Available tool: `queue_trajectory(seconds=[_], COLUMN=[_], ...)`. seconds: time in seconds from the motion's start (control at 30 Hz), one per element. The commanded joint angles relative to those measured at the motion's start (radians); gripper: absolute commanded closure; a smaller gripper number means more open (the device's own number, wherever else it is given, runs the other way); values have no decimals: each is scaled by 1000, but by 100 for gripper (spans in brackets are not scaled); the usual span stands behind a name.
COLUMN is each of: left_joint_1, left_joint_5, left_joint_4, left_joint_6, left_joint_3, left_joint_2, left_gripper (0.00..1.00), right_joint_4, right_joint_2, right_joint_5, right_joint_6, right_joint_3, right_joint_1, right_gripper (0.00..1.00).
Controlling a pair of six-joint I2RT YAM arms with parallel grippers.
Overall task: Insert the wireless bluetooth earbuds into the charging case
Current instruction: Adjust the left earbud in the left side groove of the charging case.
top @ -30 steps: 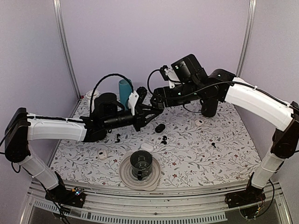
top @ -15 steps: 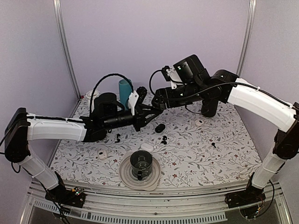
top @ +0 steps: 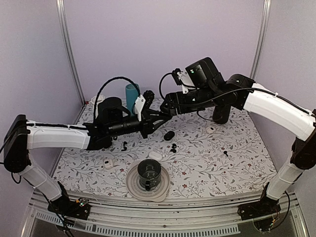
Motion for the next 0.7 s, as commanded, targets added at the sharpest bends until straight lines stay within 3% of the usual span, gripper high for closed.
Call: queue_trajectory(seconds=[0.0, 0.67], left_joint_1=[-3, 34], left_joint_5=[33, 177], left_joint_4=[81, 168], left_joint_6=[-13, -100], left_joint_3=[-8, -33], left_joint_2=[-61, -86], left_gripper=[100, 100], right_joint_4=[-34, 8], right_joint_2=[-31, -85], right_joint_5=[43, 31], right_joint_6=[-11, -36], right_joint_3=[-23, -68], right_joint_1=[-6, -6], right_gripper=[17, 18])
